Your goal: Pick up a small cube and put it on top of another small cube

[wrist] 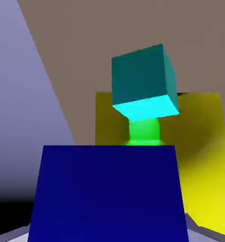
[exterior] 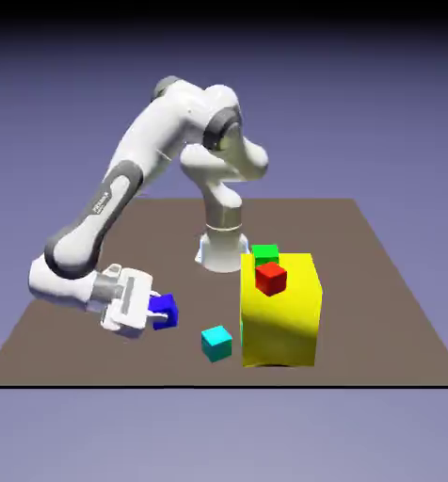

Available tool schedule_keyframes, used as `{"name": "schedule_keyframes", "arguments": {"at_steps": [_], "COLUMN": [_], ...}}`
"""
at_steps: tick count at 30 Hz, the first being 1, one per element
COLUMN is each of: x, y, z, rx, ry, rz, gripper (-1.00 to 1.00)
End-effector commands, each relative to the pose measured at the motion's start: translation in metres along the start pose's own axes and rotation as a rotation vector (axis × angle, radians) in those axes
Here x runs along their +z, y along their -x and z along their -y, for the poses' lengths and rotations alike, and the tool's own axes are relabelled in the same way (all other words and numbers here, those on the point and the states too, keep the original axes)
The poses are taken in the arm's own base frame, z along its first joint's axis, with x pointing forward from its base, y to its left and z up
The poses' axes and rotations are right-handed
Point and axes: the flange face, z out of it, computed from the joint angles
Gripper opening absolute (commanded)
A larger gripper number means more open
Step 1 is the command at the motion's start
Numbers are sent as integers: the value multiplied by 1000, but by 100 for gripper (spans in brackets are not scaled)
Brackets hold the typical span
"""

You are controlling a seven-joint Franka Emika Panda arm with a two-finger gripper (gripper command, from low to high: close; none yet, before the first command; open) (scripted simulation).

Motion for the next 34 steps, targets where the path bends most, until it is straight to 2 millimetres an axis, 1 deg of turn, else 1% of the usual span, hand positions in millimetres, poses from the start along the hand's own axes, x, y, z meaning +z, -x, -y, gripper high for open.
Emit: {"name": "schedule_keyframes", "arguments": {"at_steps": [1,5,10,13,16,17,18,21,22,28,29,30,33,34], "x": [7,33,67,88,109,112,112,154,164,164,164,164,123,112], "y": [11,54,104,129,150,152,152,126,119,119,119,119,146,152], "z": [-7,-42,-94,-128,-164,-168,-168,-157,-155,-155,-155,-155,-165,-168], "rx": [-8,-44,-95,-124,-152,-155,-155,-156,-155,-155,-155,-155,-156,-155], "ry": [15,59,82,75,50,46,46,46,46,46,46,46,46,46], "rz": [-11,-72,-190,-281,-383,-397,-397,-396,-397,-397,-397,-397,-396,-397], "gripper": [-100,-100,-100,-100,-100,-100,-100,-100,-100,-100,100,100,100,100]}}
